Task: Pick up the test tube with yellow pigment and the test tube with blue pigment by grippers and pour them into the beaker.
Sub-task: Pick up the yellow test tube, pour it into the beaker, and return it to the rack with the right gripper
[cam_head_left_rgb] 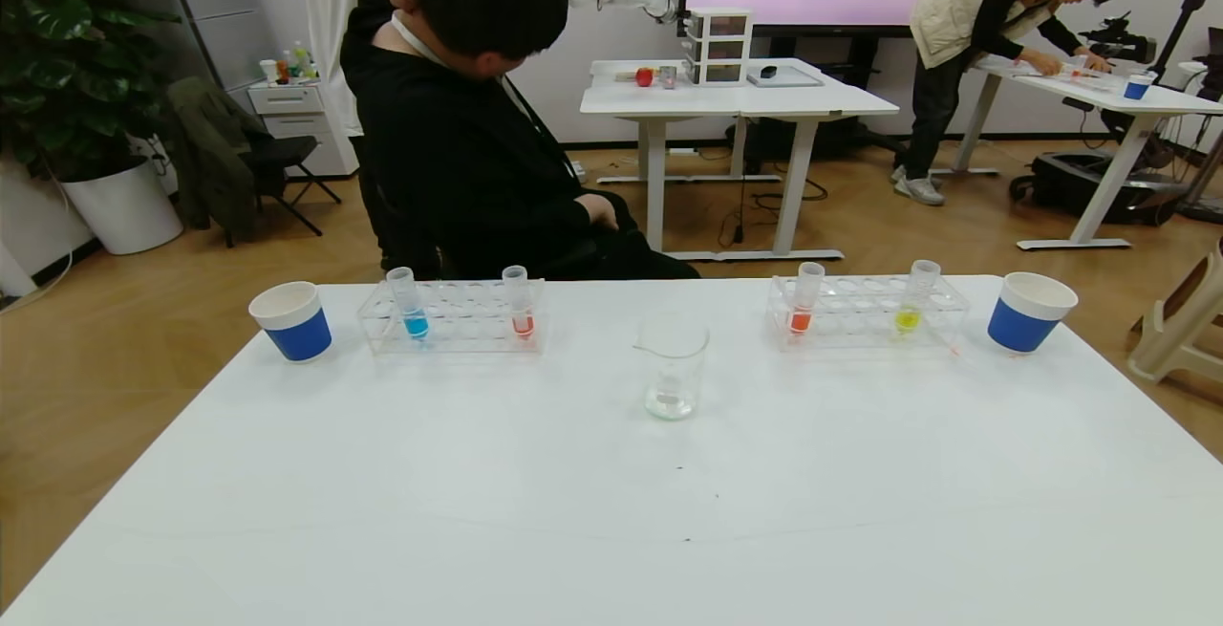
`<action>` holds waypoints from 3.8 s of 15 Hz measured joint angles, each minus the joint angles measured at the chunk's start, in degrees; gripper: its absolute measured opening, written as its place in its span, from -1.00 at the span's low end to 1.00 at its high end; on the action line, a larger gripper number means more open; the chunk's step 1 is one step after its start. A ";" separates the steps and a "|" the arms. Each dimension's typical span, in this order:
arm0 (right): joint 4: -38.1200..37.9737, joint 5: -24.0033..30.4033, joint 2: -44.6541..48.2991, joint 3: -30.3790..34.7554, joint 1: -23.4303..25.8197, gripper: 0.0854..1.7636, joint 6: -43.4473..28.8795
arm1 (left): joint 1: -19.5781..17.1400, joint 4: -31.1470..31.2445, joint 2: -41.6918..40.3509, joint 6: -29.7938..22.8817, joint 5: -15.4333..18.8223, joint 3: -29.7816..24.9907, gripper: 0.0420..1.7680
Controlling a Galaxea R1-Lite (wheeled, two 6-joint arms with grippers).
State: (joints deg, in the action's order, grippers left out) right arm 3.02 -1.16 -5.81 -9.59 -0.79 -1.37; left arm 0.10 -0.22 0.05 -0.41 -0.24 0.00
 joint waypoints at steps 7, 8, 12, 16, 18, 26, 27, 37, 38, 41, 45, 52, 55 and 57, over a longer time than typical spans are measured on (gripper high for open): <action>24.20 0.06 -36.60 -11.37 -0.44 0.97 -1.28 | 0.00 0.00 0.00 0.01 0.02 0.00 0.95; 29.68 0.15 -43.83 -12.62 -0.09 0.97 -1.35 | 0.00 0.00 0.00 0.00 0.02 0.00 0.95; 49.59 2.28 -70.18 -17.86 1.43 0.97 -1.41 | 0.00 -0.02 -0.02 0.00 0.00 0.00 0.95; 58.36 4.11 -91.08 -25.14 3.00 0.97 -1.39 | 0.00 -0.02 -0.02 0.01 0.00 0.00 0.95; 61.64 4.27 -99.56 -28.71 3.82 0.97 -1.39 | 0.00 0.00 0.00 0.00 0.00 0.00 0.95; 72.28 4.51 -122.75 -39.38 4.69 0.97 -1.24 | 0.00 -0.02 -0.02 0.00 0.00 0.00 0.95; 72.25 4.55 -123.91 -40.92 4.64 0.97 -1.24 | 0.00 0.00 0.00 0.01 0.00 0.00 0.95; 71.81 5.67 -130.77 -52.86 4.07 0.61 -1.05 | 0.00 -0.02 -0.02 -0.02 0.02 0.00 0.95; 72.08 5.67 -130.99 -52.89 4.06 0.17 -1.06 | 0.00 -0.02 -0.02 0.01 0.00 0.00 0.95; 72.36 5.36 -130.90 -52.29 3.90 -0.44 -0.94 | 0.00 -0.05 -0.02 0.01 0.04 0.00 0.95; 72.02 5.45 -129.29 -51.41 3.79 -0.48 -0.89 | -0.02 -0.02 -0.02 0.00 0.02 0.00 0.95; 65.77 5.56 -122.32 -51.51 3.43 -0.47 -0.56 | 0.00 0.00 -0.02 0.00 0.00 0.00 0.95; 60.23 5.67 -118.66 -52.20 3.49 -0.47 -0.59 | 0.00 -0.02 -0.02 -0.02 0.00 0.00 0.95; 59.05 5.92 -117.47 -52.37 3.44 -0.47 -0.56 | 0.00 0.00 -0.02 0.00 0.00 0.00 0.95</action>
State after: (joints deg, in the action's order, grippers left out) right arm 62.07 4.77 -123.28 -61.96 2.65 -1.93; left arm 0.10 -0.22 0.02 -0.41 -0.24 0.00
